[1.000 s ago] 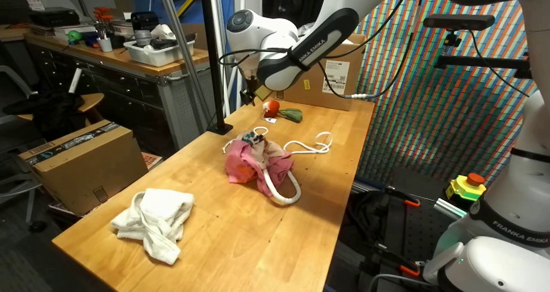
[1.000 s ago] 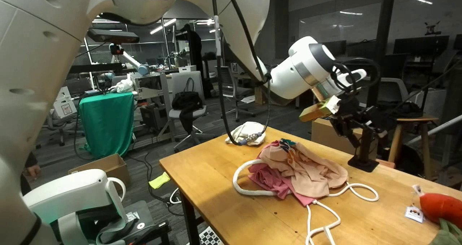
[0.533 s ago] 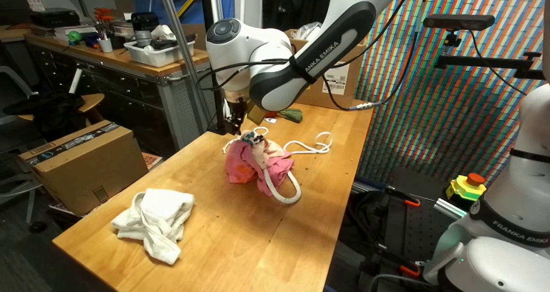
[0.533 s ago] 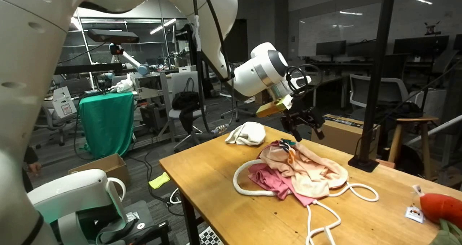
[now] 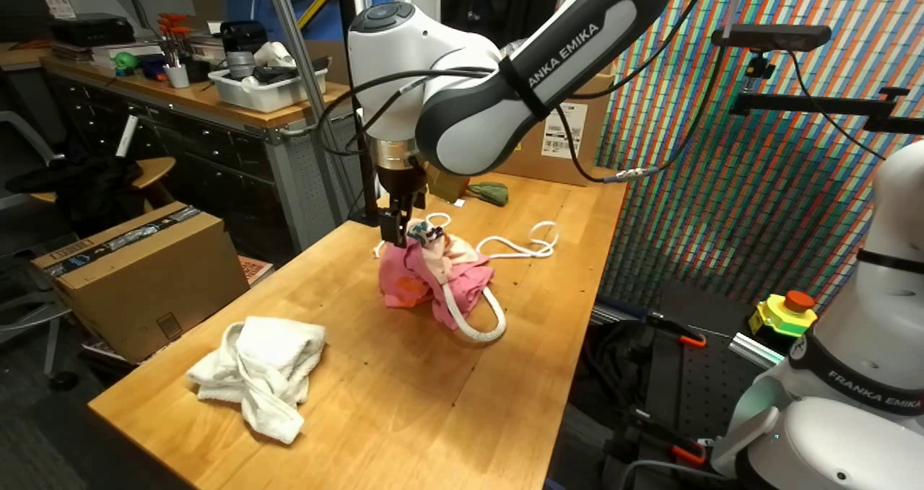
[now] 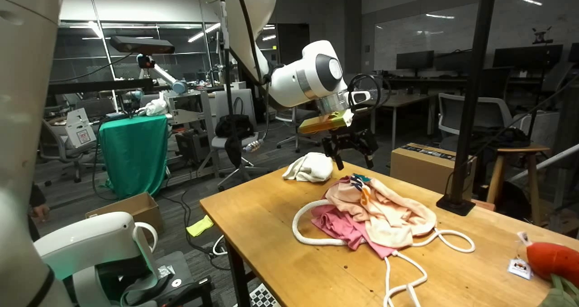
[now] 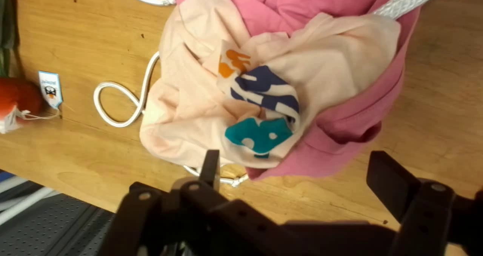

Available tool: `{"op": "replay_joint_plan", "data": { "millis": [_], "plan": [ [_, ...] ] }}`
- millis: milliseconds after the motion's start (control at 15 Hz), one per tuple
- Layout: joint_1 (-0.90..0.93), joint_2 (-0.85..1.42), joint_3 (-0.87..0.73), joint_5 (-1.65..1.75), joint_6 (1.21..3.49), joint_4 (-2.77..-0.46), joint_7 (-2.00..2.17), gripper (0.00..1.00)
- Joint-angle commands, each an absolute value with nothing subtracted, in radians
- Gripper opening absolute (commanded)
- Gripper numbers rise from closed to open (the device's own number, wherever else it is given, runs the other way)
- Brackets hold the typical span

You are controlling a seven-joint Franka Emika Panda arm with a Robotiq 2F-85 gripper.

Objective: Spread the clothes and the objects across on the table

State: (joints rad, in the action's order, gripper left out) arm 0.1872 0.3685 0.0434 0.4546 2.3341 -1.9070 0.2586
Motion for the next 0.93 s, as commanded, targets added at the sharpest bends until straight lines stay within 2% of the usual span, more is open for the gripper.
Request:
{"op": "replay_joint_plan", "data": {
  "millis": [0,867],
  "plan": [
    [0.153,0.311,0.061,0.383,2.315,-1.947,0.059,1.00],
    [0.112,0.378,0.071,0.394,2.314,-1.964,-0.324,1.00]
  ]
}}
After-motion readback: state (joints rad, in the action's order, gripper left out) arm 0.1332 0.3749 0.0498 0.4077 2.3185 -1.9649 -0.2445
